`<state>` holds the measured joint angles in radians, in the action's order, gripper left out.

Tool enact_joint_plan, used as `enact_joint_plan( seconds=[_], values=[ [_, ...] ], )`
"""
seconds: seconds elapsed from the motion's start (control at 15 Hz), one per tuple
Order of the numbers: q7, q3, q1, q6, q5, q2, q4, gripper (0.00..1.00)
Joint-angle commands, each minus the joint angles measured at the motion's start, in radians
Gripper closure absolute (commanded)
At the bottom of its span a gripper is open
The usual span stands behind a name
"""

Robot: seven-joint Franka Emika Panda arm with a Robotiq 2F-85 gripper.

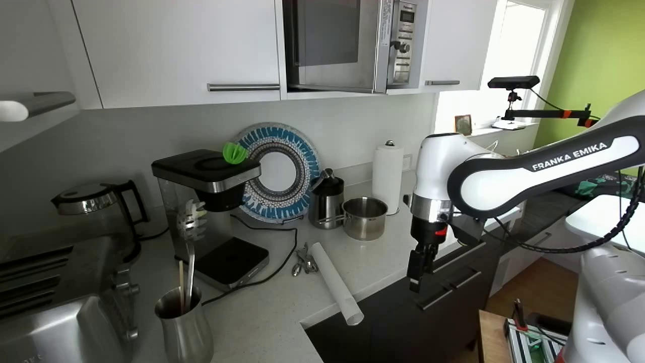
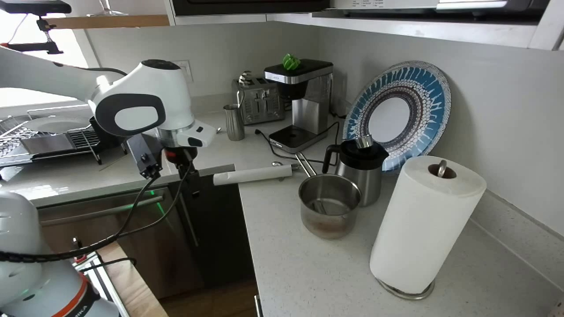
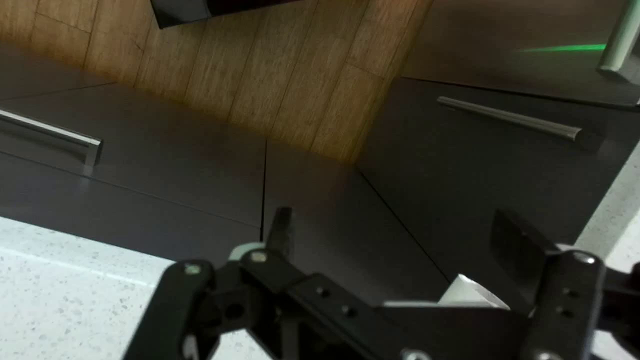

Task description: Put the silver cup inside the top cupboard

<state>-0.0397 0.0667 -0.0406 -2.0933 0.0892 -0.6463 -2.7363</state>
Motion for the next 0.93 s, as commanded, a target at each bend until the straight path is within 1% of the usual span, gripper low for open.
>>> enact_joint_plan(
  seconds=[0.0,0.2,0.33,0.4,0.47,0.6,0.73,0.87],
  values=[
    [-0.024,0.021,-0.038,0.034,0.029,-0.128,0.021,0.0],
    [-0.058,0.053,-0.092,0.05,0.038,-0.219,0.072,0.0],
    [-0.084,0.073,-0.111,0.06,0.07,-0.254,0.131,0.0],
    [-0.085,0.07,-0.128,0.039,0.061,-0.288,0.129,0.0],
    [-0.054,0.065,-0.112,0.02,0.049,-0.227,0.123,0.0],
    [-0.061,0.07,-0.126,0.024,0.052,-0.271,0.142,0.0],
    [-0.078,0.089,-0.091,-0.013,0.135,-0.294,0.166,0.0],
    [-0.087,0.092,-0.087,-0.018,0.185,-0.31,0.216,0.0]
  ],
)
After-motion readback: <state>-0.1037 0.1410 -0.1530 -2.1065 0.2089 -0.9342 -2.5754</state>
